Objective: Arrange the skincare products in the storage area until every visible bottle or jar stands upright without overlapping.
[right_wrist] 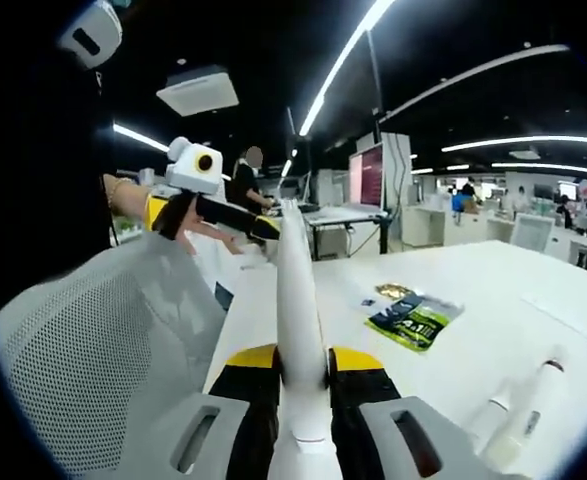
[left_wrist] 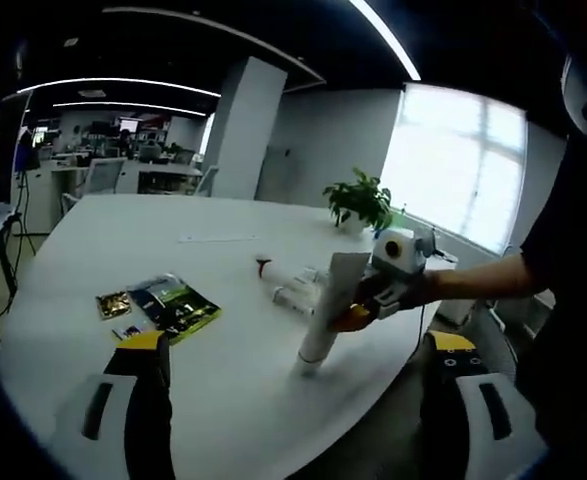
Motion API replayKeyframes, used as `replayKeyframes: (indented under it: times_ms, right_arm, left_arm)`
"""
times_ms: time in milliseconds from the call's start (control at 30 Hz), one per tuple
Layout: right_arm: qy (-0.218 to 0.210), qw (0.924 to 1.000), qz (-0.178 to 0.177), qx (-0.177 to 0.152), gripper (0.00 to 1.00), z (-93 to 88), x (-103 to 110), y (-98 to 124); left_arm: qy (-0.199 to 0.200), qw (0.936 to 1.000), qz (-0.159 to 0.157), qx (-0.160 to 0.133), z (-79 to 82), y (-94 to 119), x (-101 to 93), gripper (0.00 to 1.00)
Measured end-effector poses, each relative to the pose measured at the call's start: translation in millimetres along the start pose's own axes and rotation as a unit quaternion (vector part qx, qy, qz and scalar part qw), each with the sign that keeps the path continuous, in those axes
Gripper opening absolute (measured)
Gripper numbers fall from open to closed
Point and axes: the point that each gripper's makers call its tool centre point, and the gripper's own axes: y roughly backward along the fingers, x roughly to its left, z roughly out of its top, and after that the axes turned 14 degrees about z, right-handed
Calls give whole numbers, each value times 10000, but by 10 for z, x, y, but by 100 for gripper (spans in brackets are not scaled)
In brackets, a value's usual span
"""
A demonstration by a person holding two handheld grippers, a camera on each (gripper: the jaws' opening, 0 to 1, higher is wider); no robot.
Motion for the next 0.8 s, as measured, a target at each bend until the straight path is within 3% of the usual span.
replayKeyframes:
  times_ms: [367,800]
  right_arm:
    - [248,9983,97,514,7,-15,-35,-23]
    - [438,9966,212,659,7,27,-466,-35]
  left_arm:
    - [149,9997,174,18,30,86,88,97]
    - [305,9991,258,109,13,54,144,96]
